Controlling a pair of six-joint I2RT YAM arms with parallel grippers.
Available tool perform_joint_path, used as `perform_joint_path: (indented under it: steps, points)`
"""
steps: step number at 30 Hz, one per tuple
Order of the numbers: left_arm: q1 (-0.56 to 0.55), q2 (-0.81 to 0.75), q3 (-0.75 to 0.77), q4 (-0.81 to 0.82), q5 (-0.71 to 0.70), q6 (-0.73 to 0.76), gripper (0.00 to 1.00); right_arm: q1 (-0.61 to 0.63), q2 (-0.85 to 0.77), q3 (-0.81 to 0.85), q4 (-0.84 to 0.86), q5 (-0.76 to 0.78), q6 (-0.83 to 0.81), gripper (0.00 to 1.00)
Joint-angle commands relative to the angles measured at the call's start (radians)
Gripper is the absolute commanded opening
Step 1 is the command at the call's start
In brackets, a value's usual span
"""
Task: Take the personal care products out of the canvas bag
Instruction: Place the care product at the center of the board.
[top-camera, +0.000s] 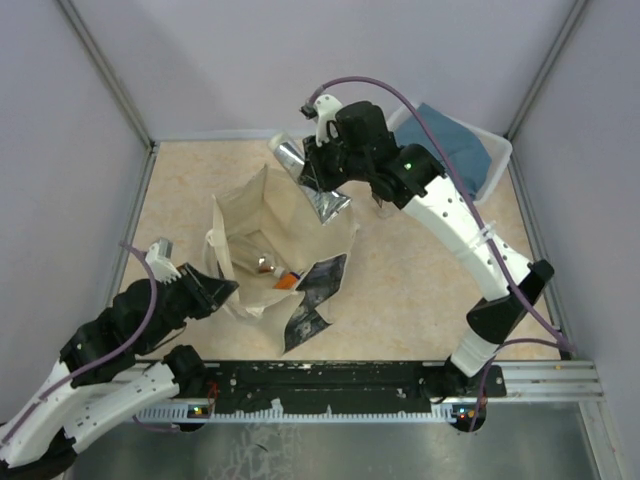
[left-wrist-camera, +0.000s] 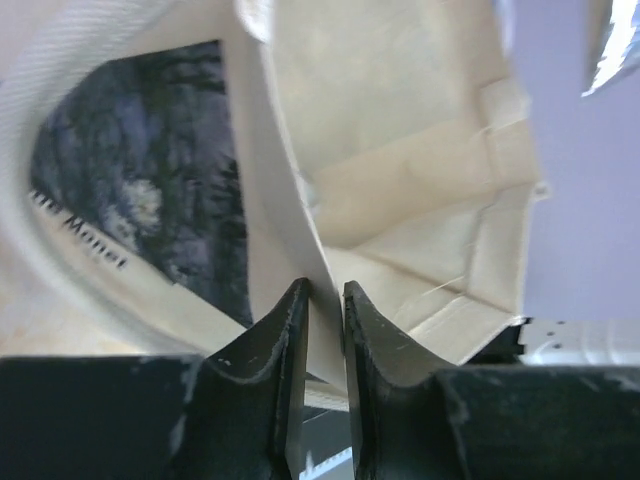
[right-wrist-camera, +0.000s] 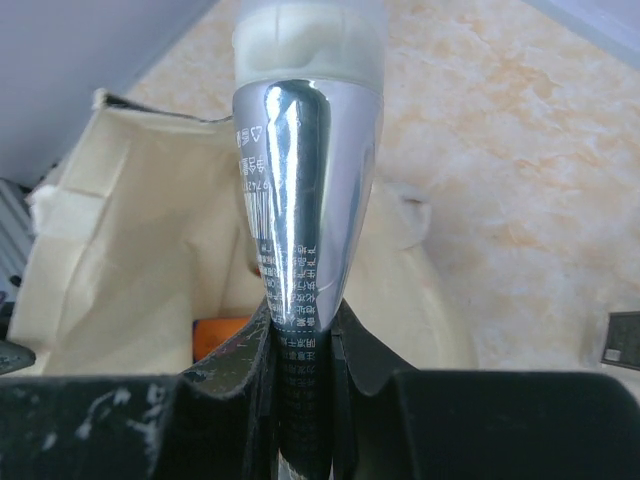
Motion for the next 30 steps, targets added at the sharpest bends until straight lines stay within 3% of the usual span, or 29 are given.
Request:
perform_joint_path:
  steps: [1,6,11,23,30]
  points:
    - [0.0,0.042,0.066,0.23,0.063,0.103,0.27,0.003,-0.118,-0.04,0.226,-0.106,0.1,0.0]
    - [0.001,0.106,0.151,0.296,0.127,0.145,0.36,0.003,-0.166,-0.105,0.302,-0.148,0.15,0.0]
    - [0.0,0.094,0.138,0.418,0.113,0.194,0.59,0.003,-0.222,-0.2,0.445,-0.167,0.216,0.0]
    - [0.002,0.203,-0.013,0.898,0.201,0.359,0.76,0.003,-0.309,-0.355,0.782,-0.22,0.383,0.0]
    - [0.001,0.228,-0.056,1.068,0.194,0.449,0.77,0.004,-0.314,-0.409,0.911,-0.303,0.46,0.0]
